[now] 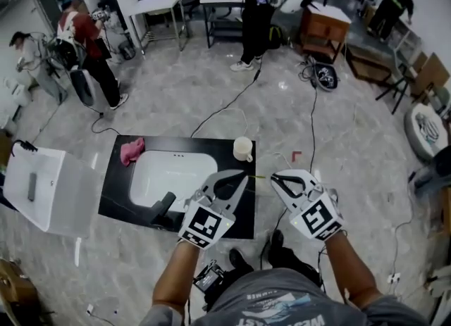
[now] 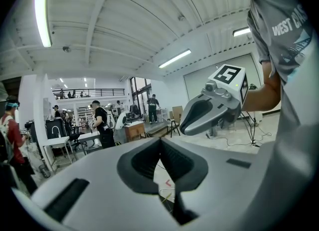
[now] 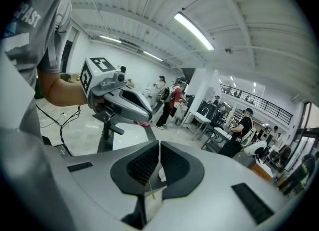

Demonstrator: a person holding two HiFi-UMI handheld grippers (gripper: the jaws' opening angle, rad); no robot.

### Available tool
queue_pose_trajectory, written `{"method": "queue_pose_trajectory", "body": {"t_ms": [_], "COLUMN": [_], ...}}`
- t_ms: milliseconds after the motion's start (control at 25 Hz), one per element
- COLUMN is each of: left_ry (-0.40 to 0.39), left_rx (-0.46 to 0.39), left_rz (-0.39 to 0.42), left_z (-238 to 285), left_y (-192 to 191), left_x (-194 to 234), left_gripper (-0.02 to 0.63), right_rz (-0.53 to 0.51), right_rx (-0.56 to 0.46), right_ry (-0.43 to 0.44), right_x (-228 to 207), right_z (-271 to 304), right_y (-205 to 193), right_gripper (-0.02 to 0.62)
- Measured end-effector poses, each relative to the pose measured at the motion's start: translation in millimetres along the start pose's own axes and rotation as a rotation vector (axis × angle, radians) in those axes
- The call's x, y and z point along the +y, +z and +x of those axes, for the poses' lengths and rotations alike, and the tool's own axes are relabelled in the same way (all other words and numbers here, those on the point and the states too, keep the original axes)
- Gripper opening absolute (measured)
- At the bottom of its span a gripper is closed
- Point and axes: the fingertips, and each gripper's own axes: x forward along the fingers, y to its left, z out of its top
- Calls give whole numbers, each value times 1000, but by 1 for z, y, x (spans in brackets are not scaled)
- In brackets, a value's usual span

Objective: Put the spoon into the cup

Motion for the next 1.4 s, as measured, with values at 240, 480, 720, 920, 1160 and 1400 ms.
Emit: {"method": "queue_pose_trajectory", "body": {"t_ms": [240,480,720,920,1160,1400], "left_ry": [32,76,117,150,167,175], "left_rx": [35,48,88,118,163,203], "left_rz": [-3,-8,-33,-61,-79,-108], "left_z": [16,38,57,70,81,90], "left_y": [-12,-21,-41,-70,-106,-140], "left_x": [17,30,38,46,51,55], "left_gripper": [3,3,3,3,3,3], "right_rz": [2,5,44,70,96,115], "right_rx": [-26,-51,-13,25,70,127], "right_ry": [49,83,155,220,283,332], "right_x": [-15,-36,-43,-40,-33,-22], "right_z": [26,42,67,99,131,161], "right_y": [-12,-31,-69,-108,-151,-195], "right_gripper": [34,34,34,35,62,80]}}
